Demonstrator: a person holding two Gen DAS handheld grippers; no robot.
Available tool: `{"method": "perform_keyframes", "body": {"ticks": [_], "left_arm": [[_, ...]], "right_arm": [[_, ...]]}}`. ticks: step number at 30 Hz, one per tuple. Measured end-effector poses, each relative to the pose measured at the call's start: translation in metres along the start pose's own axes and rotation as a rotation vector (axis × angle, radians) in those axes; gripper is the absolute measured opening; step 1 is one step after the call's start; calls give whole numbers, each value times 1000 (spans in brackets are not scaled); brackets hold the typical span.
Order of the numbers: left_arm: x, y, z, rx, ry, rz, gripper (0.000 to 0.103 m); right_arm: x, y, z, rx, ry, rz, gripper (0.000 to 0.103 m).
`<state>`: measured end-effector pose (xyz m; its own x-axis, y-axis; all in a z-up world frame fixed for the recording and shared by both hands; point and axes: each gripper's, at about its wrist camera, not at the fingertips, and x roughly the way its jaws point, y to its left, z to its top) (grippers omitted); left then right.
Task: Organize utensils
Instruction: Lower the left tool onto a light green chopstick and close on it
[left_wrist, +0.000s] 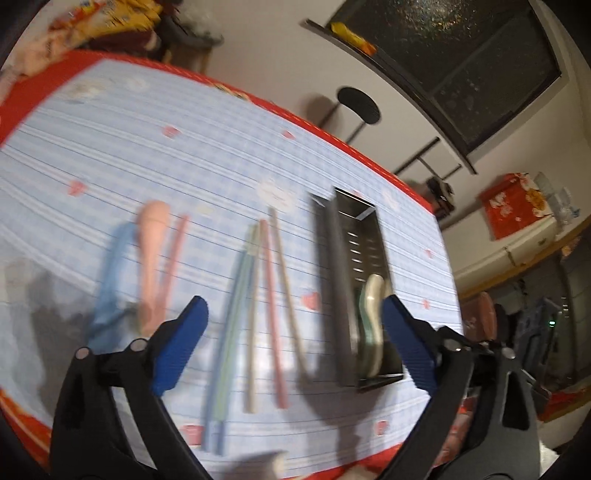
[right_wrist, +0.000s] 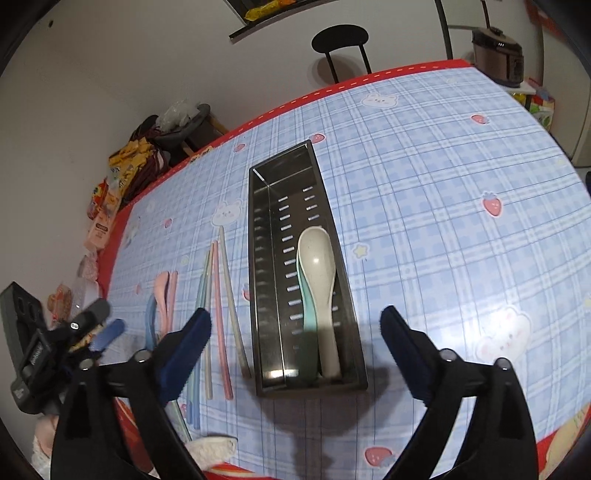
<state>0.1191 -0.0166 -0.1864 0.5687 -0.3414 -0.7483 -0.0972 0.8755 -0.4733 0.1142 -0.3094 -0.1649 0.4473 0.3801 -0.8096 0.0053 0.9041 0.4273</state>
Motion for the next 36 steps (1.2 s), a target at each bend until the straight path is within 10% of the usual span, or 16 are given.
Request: {"method": "perform_keyframes", "body": {"ticks": [11,33,36], "left_arm": [[-35,46,-27,124,8,258,97],[-12,77,-96,138,259,182,96],[-6,73,-99,146,277,195,84]], "right_arm": [[2,45,-51,-132,-4,-87,97],[31,101,-111,-205,105,-47,97],[32,101,-111,-218,124,-29,96]]}}
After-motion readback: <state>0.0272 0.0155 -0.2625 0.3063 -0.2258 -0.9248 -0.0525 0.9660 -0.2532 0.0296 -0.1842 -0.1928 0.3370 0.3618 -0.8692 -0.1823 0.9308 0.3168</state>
